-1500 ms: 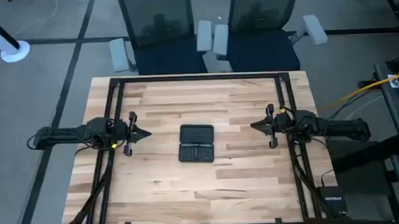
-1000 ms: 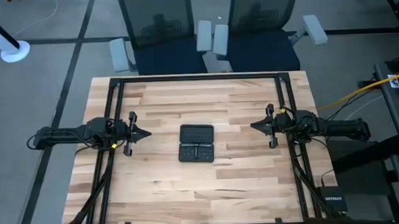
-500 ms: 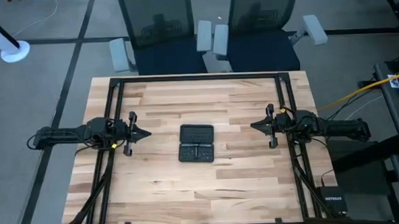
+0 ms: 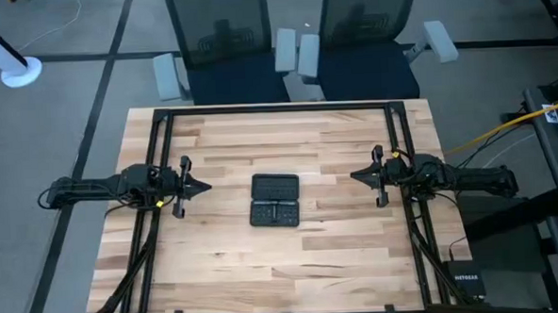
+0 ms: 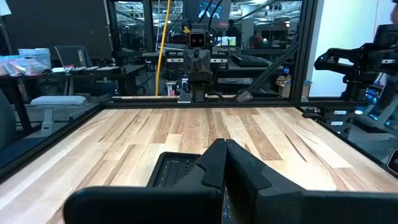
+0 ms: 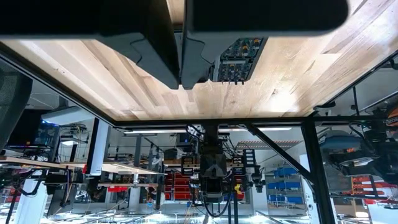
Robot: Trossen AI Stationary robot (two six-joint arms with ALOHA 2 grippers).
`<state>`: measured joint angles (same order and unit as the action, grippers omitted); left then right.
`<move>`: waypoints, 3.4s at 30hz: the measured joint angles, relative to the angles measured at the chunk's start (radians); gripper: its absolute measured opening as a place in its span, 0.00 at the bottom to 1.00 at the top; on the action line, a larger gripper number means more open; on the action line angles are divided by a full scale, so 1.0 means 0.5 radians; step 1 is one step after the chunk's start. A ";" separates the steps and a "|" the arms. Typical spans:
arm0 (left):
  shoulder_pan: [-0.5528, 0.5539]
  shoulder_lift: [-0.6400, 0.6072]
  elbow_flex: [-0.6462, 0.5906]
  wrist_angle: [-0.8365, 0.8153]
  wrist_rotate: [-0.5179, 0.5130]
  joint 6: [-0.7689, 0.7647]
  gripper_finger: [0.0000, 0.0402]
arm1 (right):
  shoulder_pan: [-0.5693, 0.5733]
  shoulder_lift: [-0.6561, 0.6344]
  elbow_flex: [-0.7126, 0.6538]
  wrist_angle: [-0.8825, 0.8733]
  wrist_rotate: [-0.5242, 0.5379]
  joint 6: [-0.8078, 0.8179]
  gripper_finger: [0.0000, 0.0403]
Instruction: Prefit tool cases
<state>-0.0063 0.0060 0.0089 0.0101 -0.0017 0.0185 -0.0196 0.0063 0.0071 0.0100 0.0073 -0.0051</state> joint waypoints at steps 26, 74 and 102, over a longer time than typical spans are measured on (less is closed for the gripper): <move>0.000 0.000 -0.001 0.000 0.000 0.000 0.00 | 0.000 0.000 0.000 0.000 0.000 0.000 0.05; 0.001 0.004 0.000 -0.002 -0.004 -0.315 0.00 | 0.000 0.001 0.000 0.000 0.000 0.000 0.05; 0.001 0.004 0.000 -0.004 -0.004 -0.314 0.00 | 0.000 0.001 0.001 -0.001 0.000 0.000 0.05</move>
<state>-0.0059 0.0082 0.0090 0.0082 -0.0036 -0.1387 -0.0196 0.0067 0.0074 0.0097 0.0074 -0.0051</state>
